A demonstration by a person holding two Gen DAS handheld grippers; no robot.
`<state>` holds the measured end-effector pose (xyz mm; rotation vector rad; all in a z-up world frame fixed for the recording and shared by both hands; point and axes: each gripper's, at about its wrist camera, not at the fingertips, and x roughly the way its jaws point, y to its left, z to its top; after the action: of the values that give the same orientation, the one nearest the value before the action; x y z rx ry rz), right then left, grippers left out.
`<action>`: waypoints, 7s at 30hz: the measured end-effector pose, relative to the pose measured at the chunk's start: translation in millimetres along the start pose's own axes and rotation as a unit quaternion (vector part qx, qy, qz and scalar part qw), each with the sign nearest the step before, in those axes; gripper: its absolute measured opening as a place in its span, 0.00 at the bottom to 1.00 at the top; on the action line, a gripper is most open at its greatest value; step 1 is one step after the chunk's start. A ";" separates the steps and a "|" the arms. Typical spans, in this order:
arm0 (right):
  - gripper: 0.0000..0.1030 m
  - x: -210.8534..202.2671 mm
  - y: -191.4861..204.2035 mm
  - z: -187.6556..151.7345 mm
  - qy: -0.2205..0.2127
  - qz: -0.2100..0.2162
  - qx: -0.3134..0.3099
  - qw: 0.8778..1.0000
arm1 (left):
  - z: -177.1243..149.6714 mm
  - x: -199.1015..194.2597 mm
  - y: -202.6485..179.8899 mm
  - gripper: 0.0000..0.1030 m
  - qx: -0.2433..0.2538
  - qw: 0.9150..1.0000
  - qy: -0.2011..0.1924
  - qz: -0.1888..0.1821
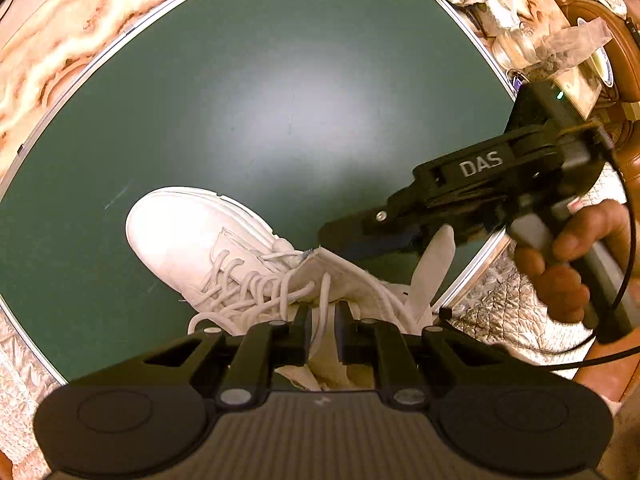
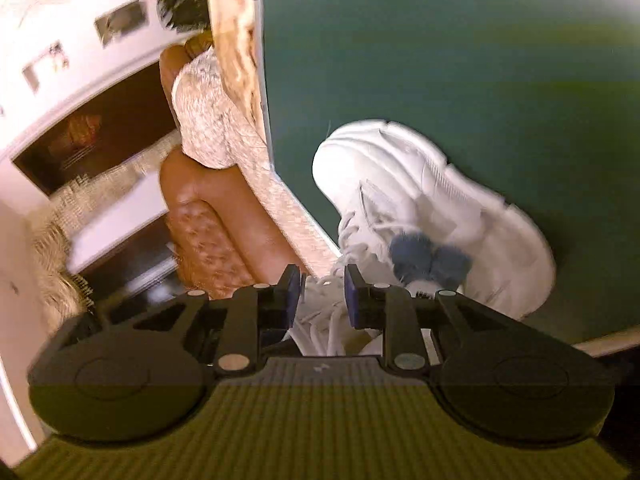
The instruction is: Lace up shoes with both hands
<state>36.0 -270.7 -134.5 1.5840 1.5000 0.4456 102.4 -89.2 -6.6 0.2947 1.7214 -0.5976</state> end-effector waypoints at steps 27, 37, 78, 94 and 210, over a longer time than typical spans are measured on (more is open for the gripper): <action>0.00 -12.9 96.5 -29.3 -0.132 -0.466 -0.697 0.529 | -29.3 -12.3 -24.6 0.46 0.038 0.998 -0.049 0.001; 0.09 -56.7 118.9 4.1 -0.097 -0.300 -0.507 0.803 | -39.3 -37.1 -16.4 0.49 -0.004 0.994 -0.111 0.015; 0.30 44.2 167.0 -173.9 0.203 -0.217 -0.824 0.482 | -86.3 -30.7 36.6 0.64 -0.137 0.981 -0.133 0.023; 0.30 106.6 132.0 -225.8 0.290 -0.316 -0.887 0.170 | -133.8 -19.1 56.4 0.64 -0.195 0.960 -0.197 -0.052; 0.08 51.8 45.1 -128.2 -0.227 -0.119 0.113 0.960 | -163.6 71.3 74.3 0.86 -0.309 0.932 -0.162 -0.096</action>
<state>-23.6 -172.6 -45.2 1.5213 1.3872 -0.2240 -13.6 52.1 -69.8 -0.4048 1.5332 -0.1993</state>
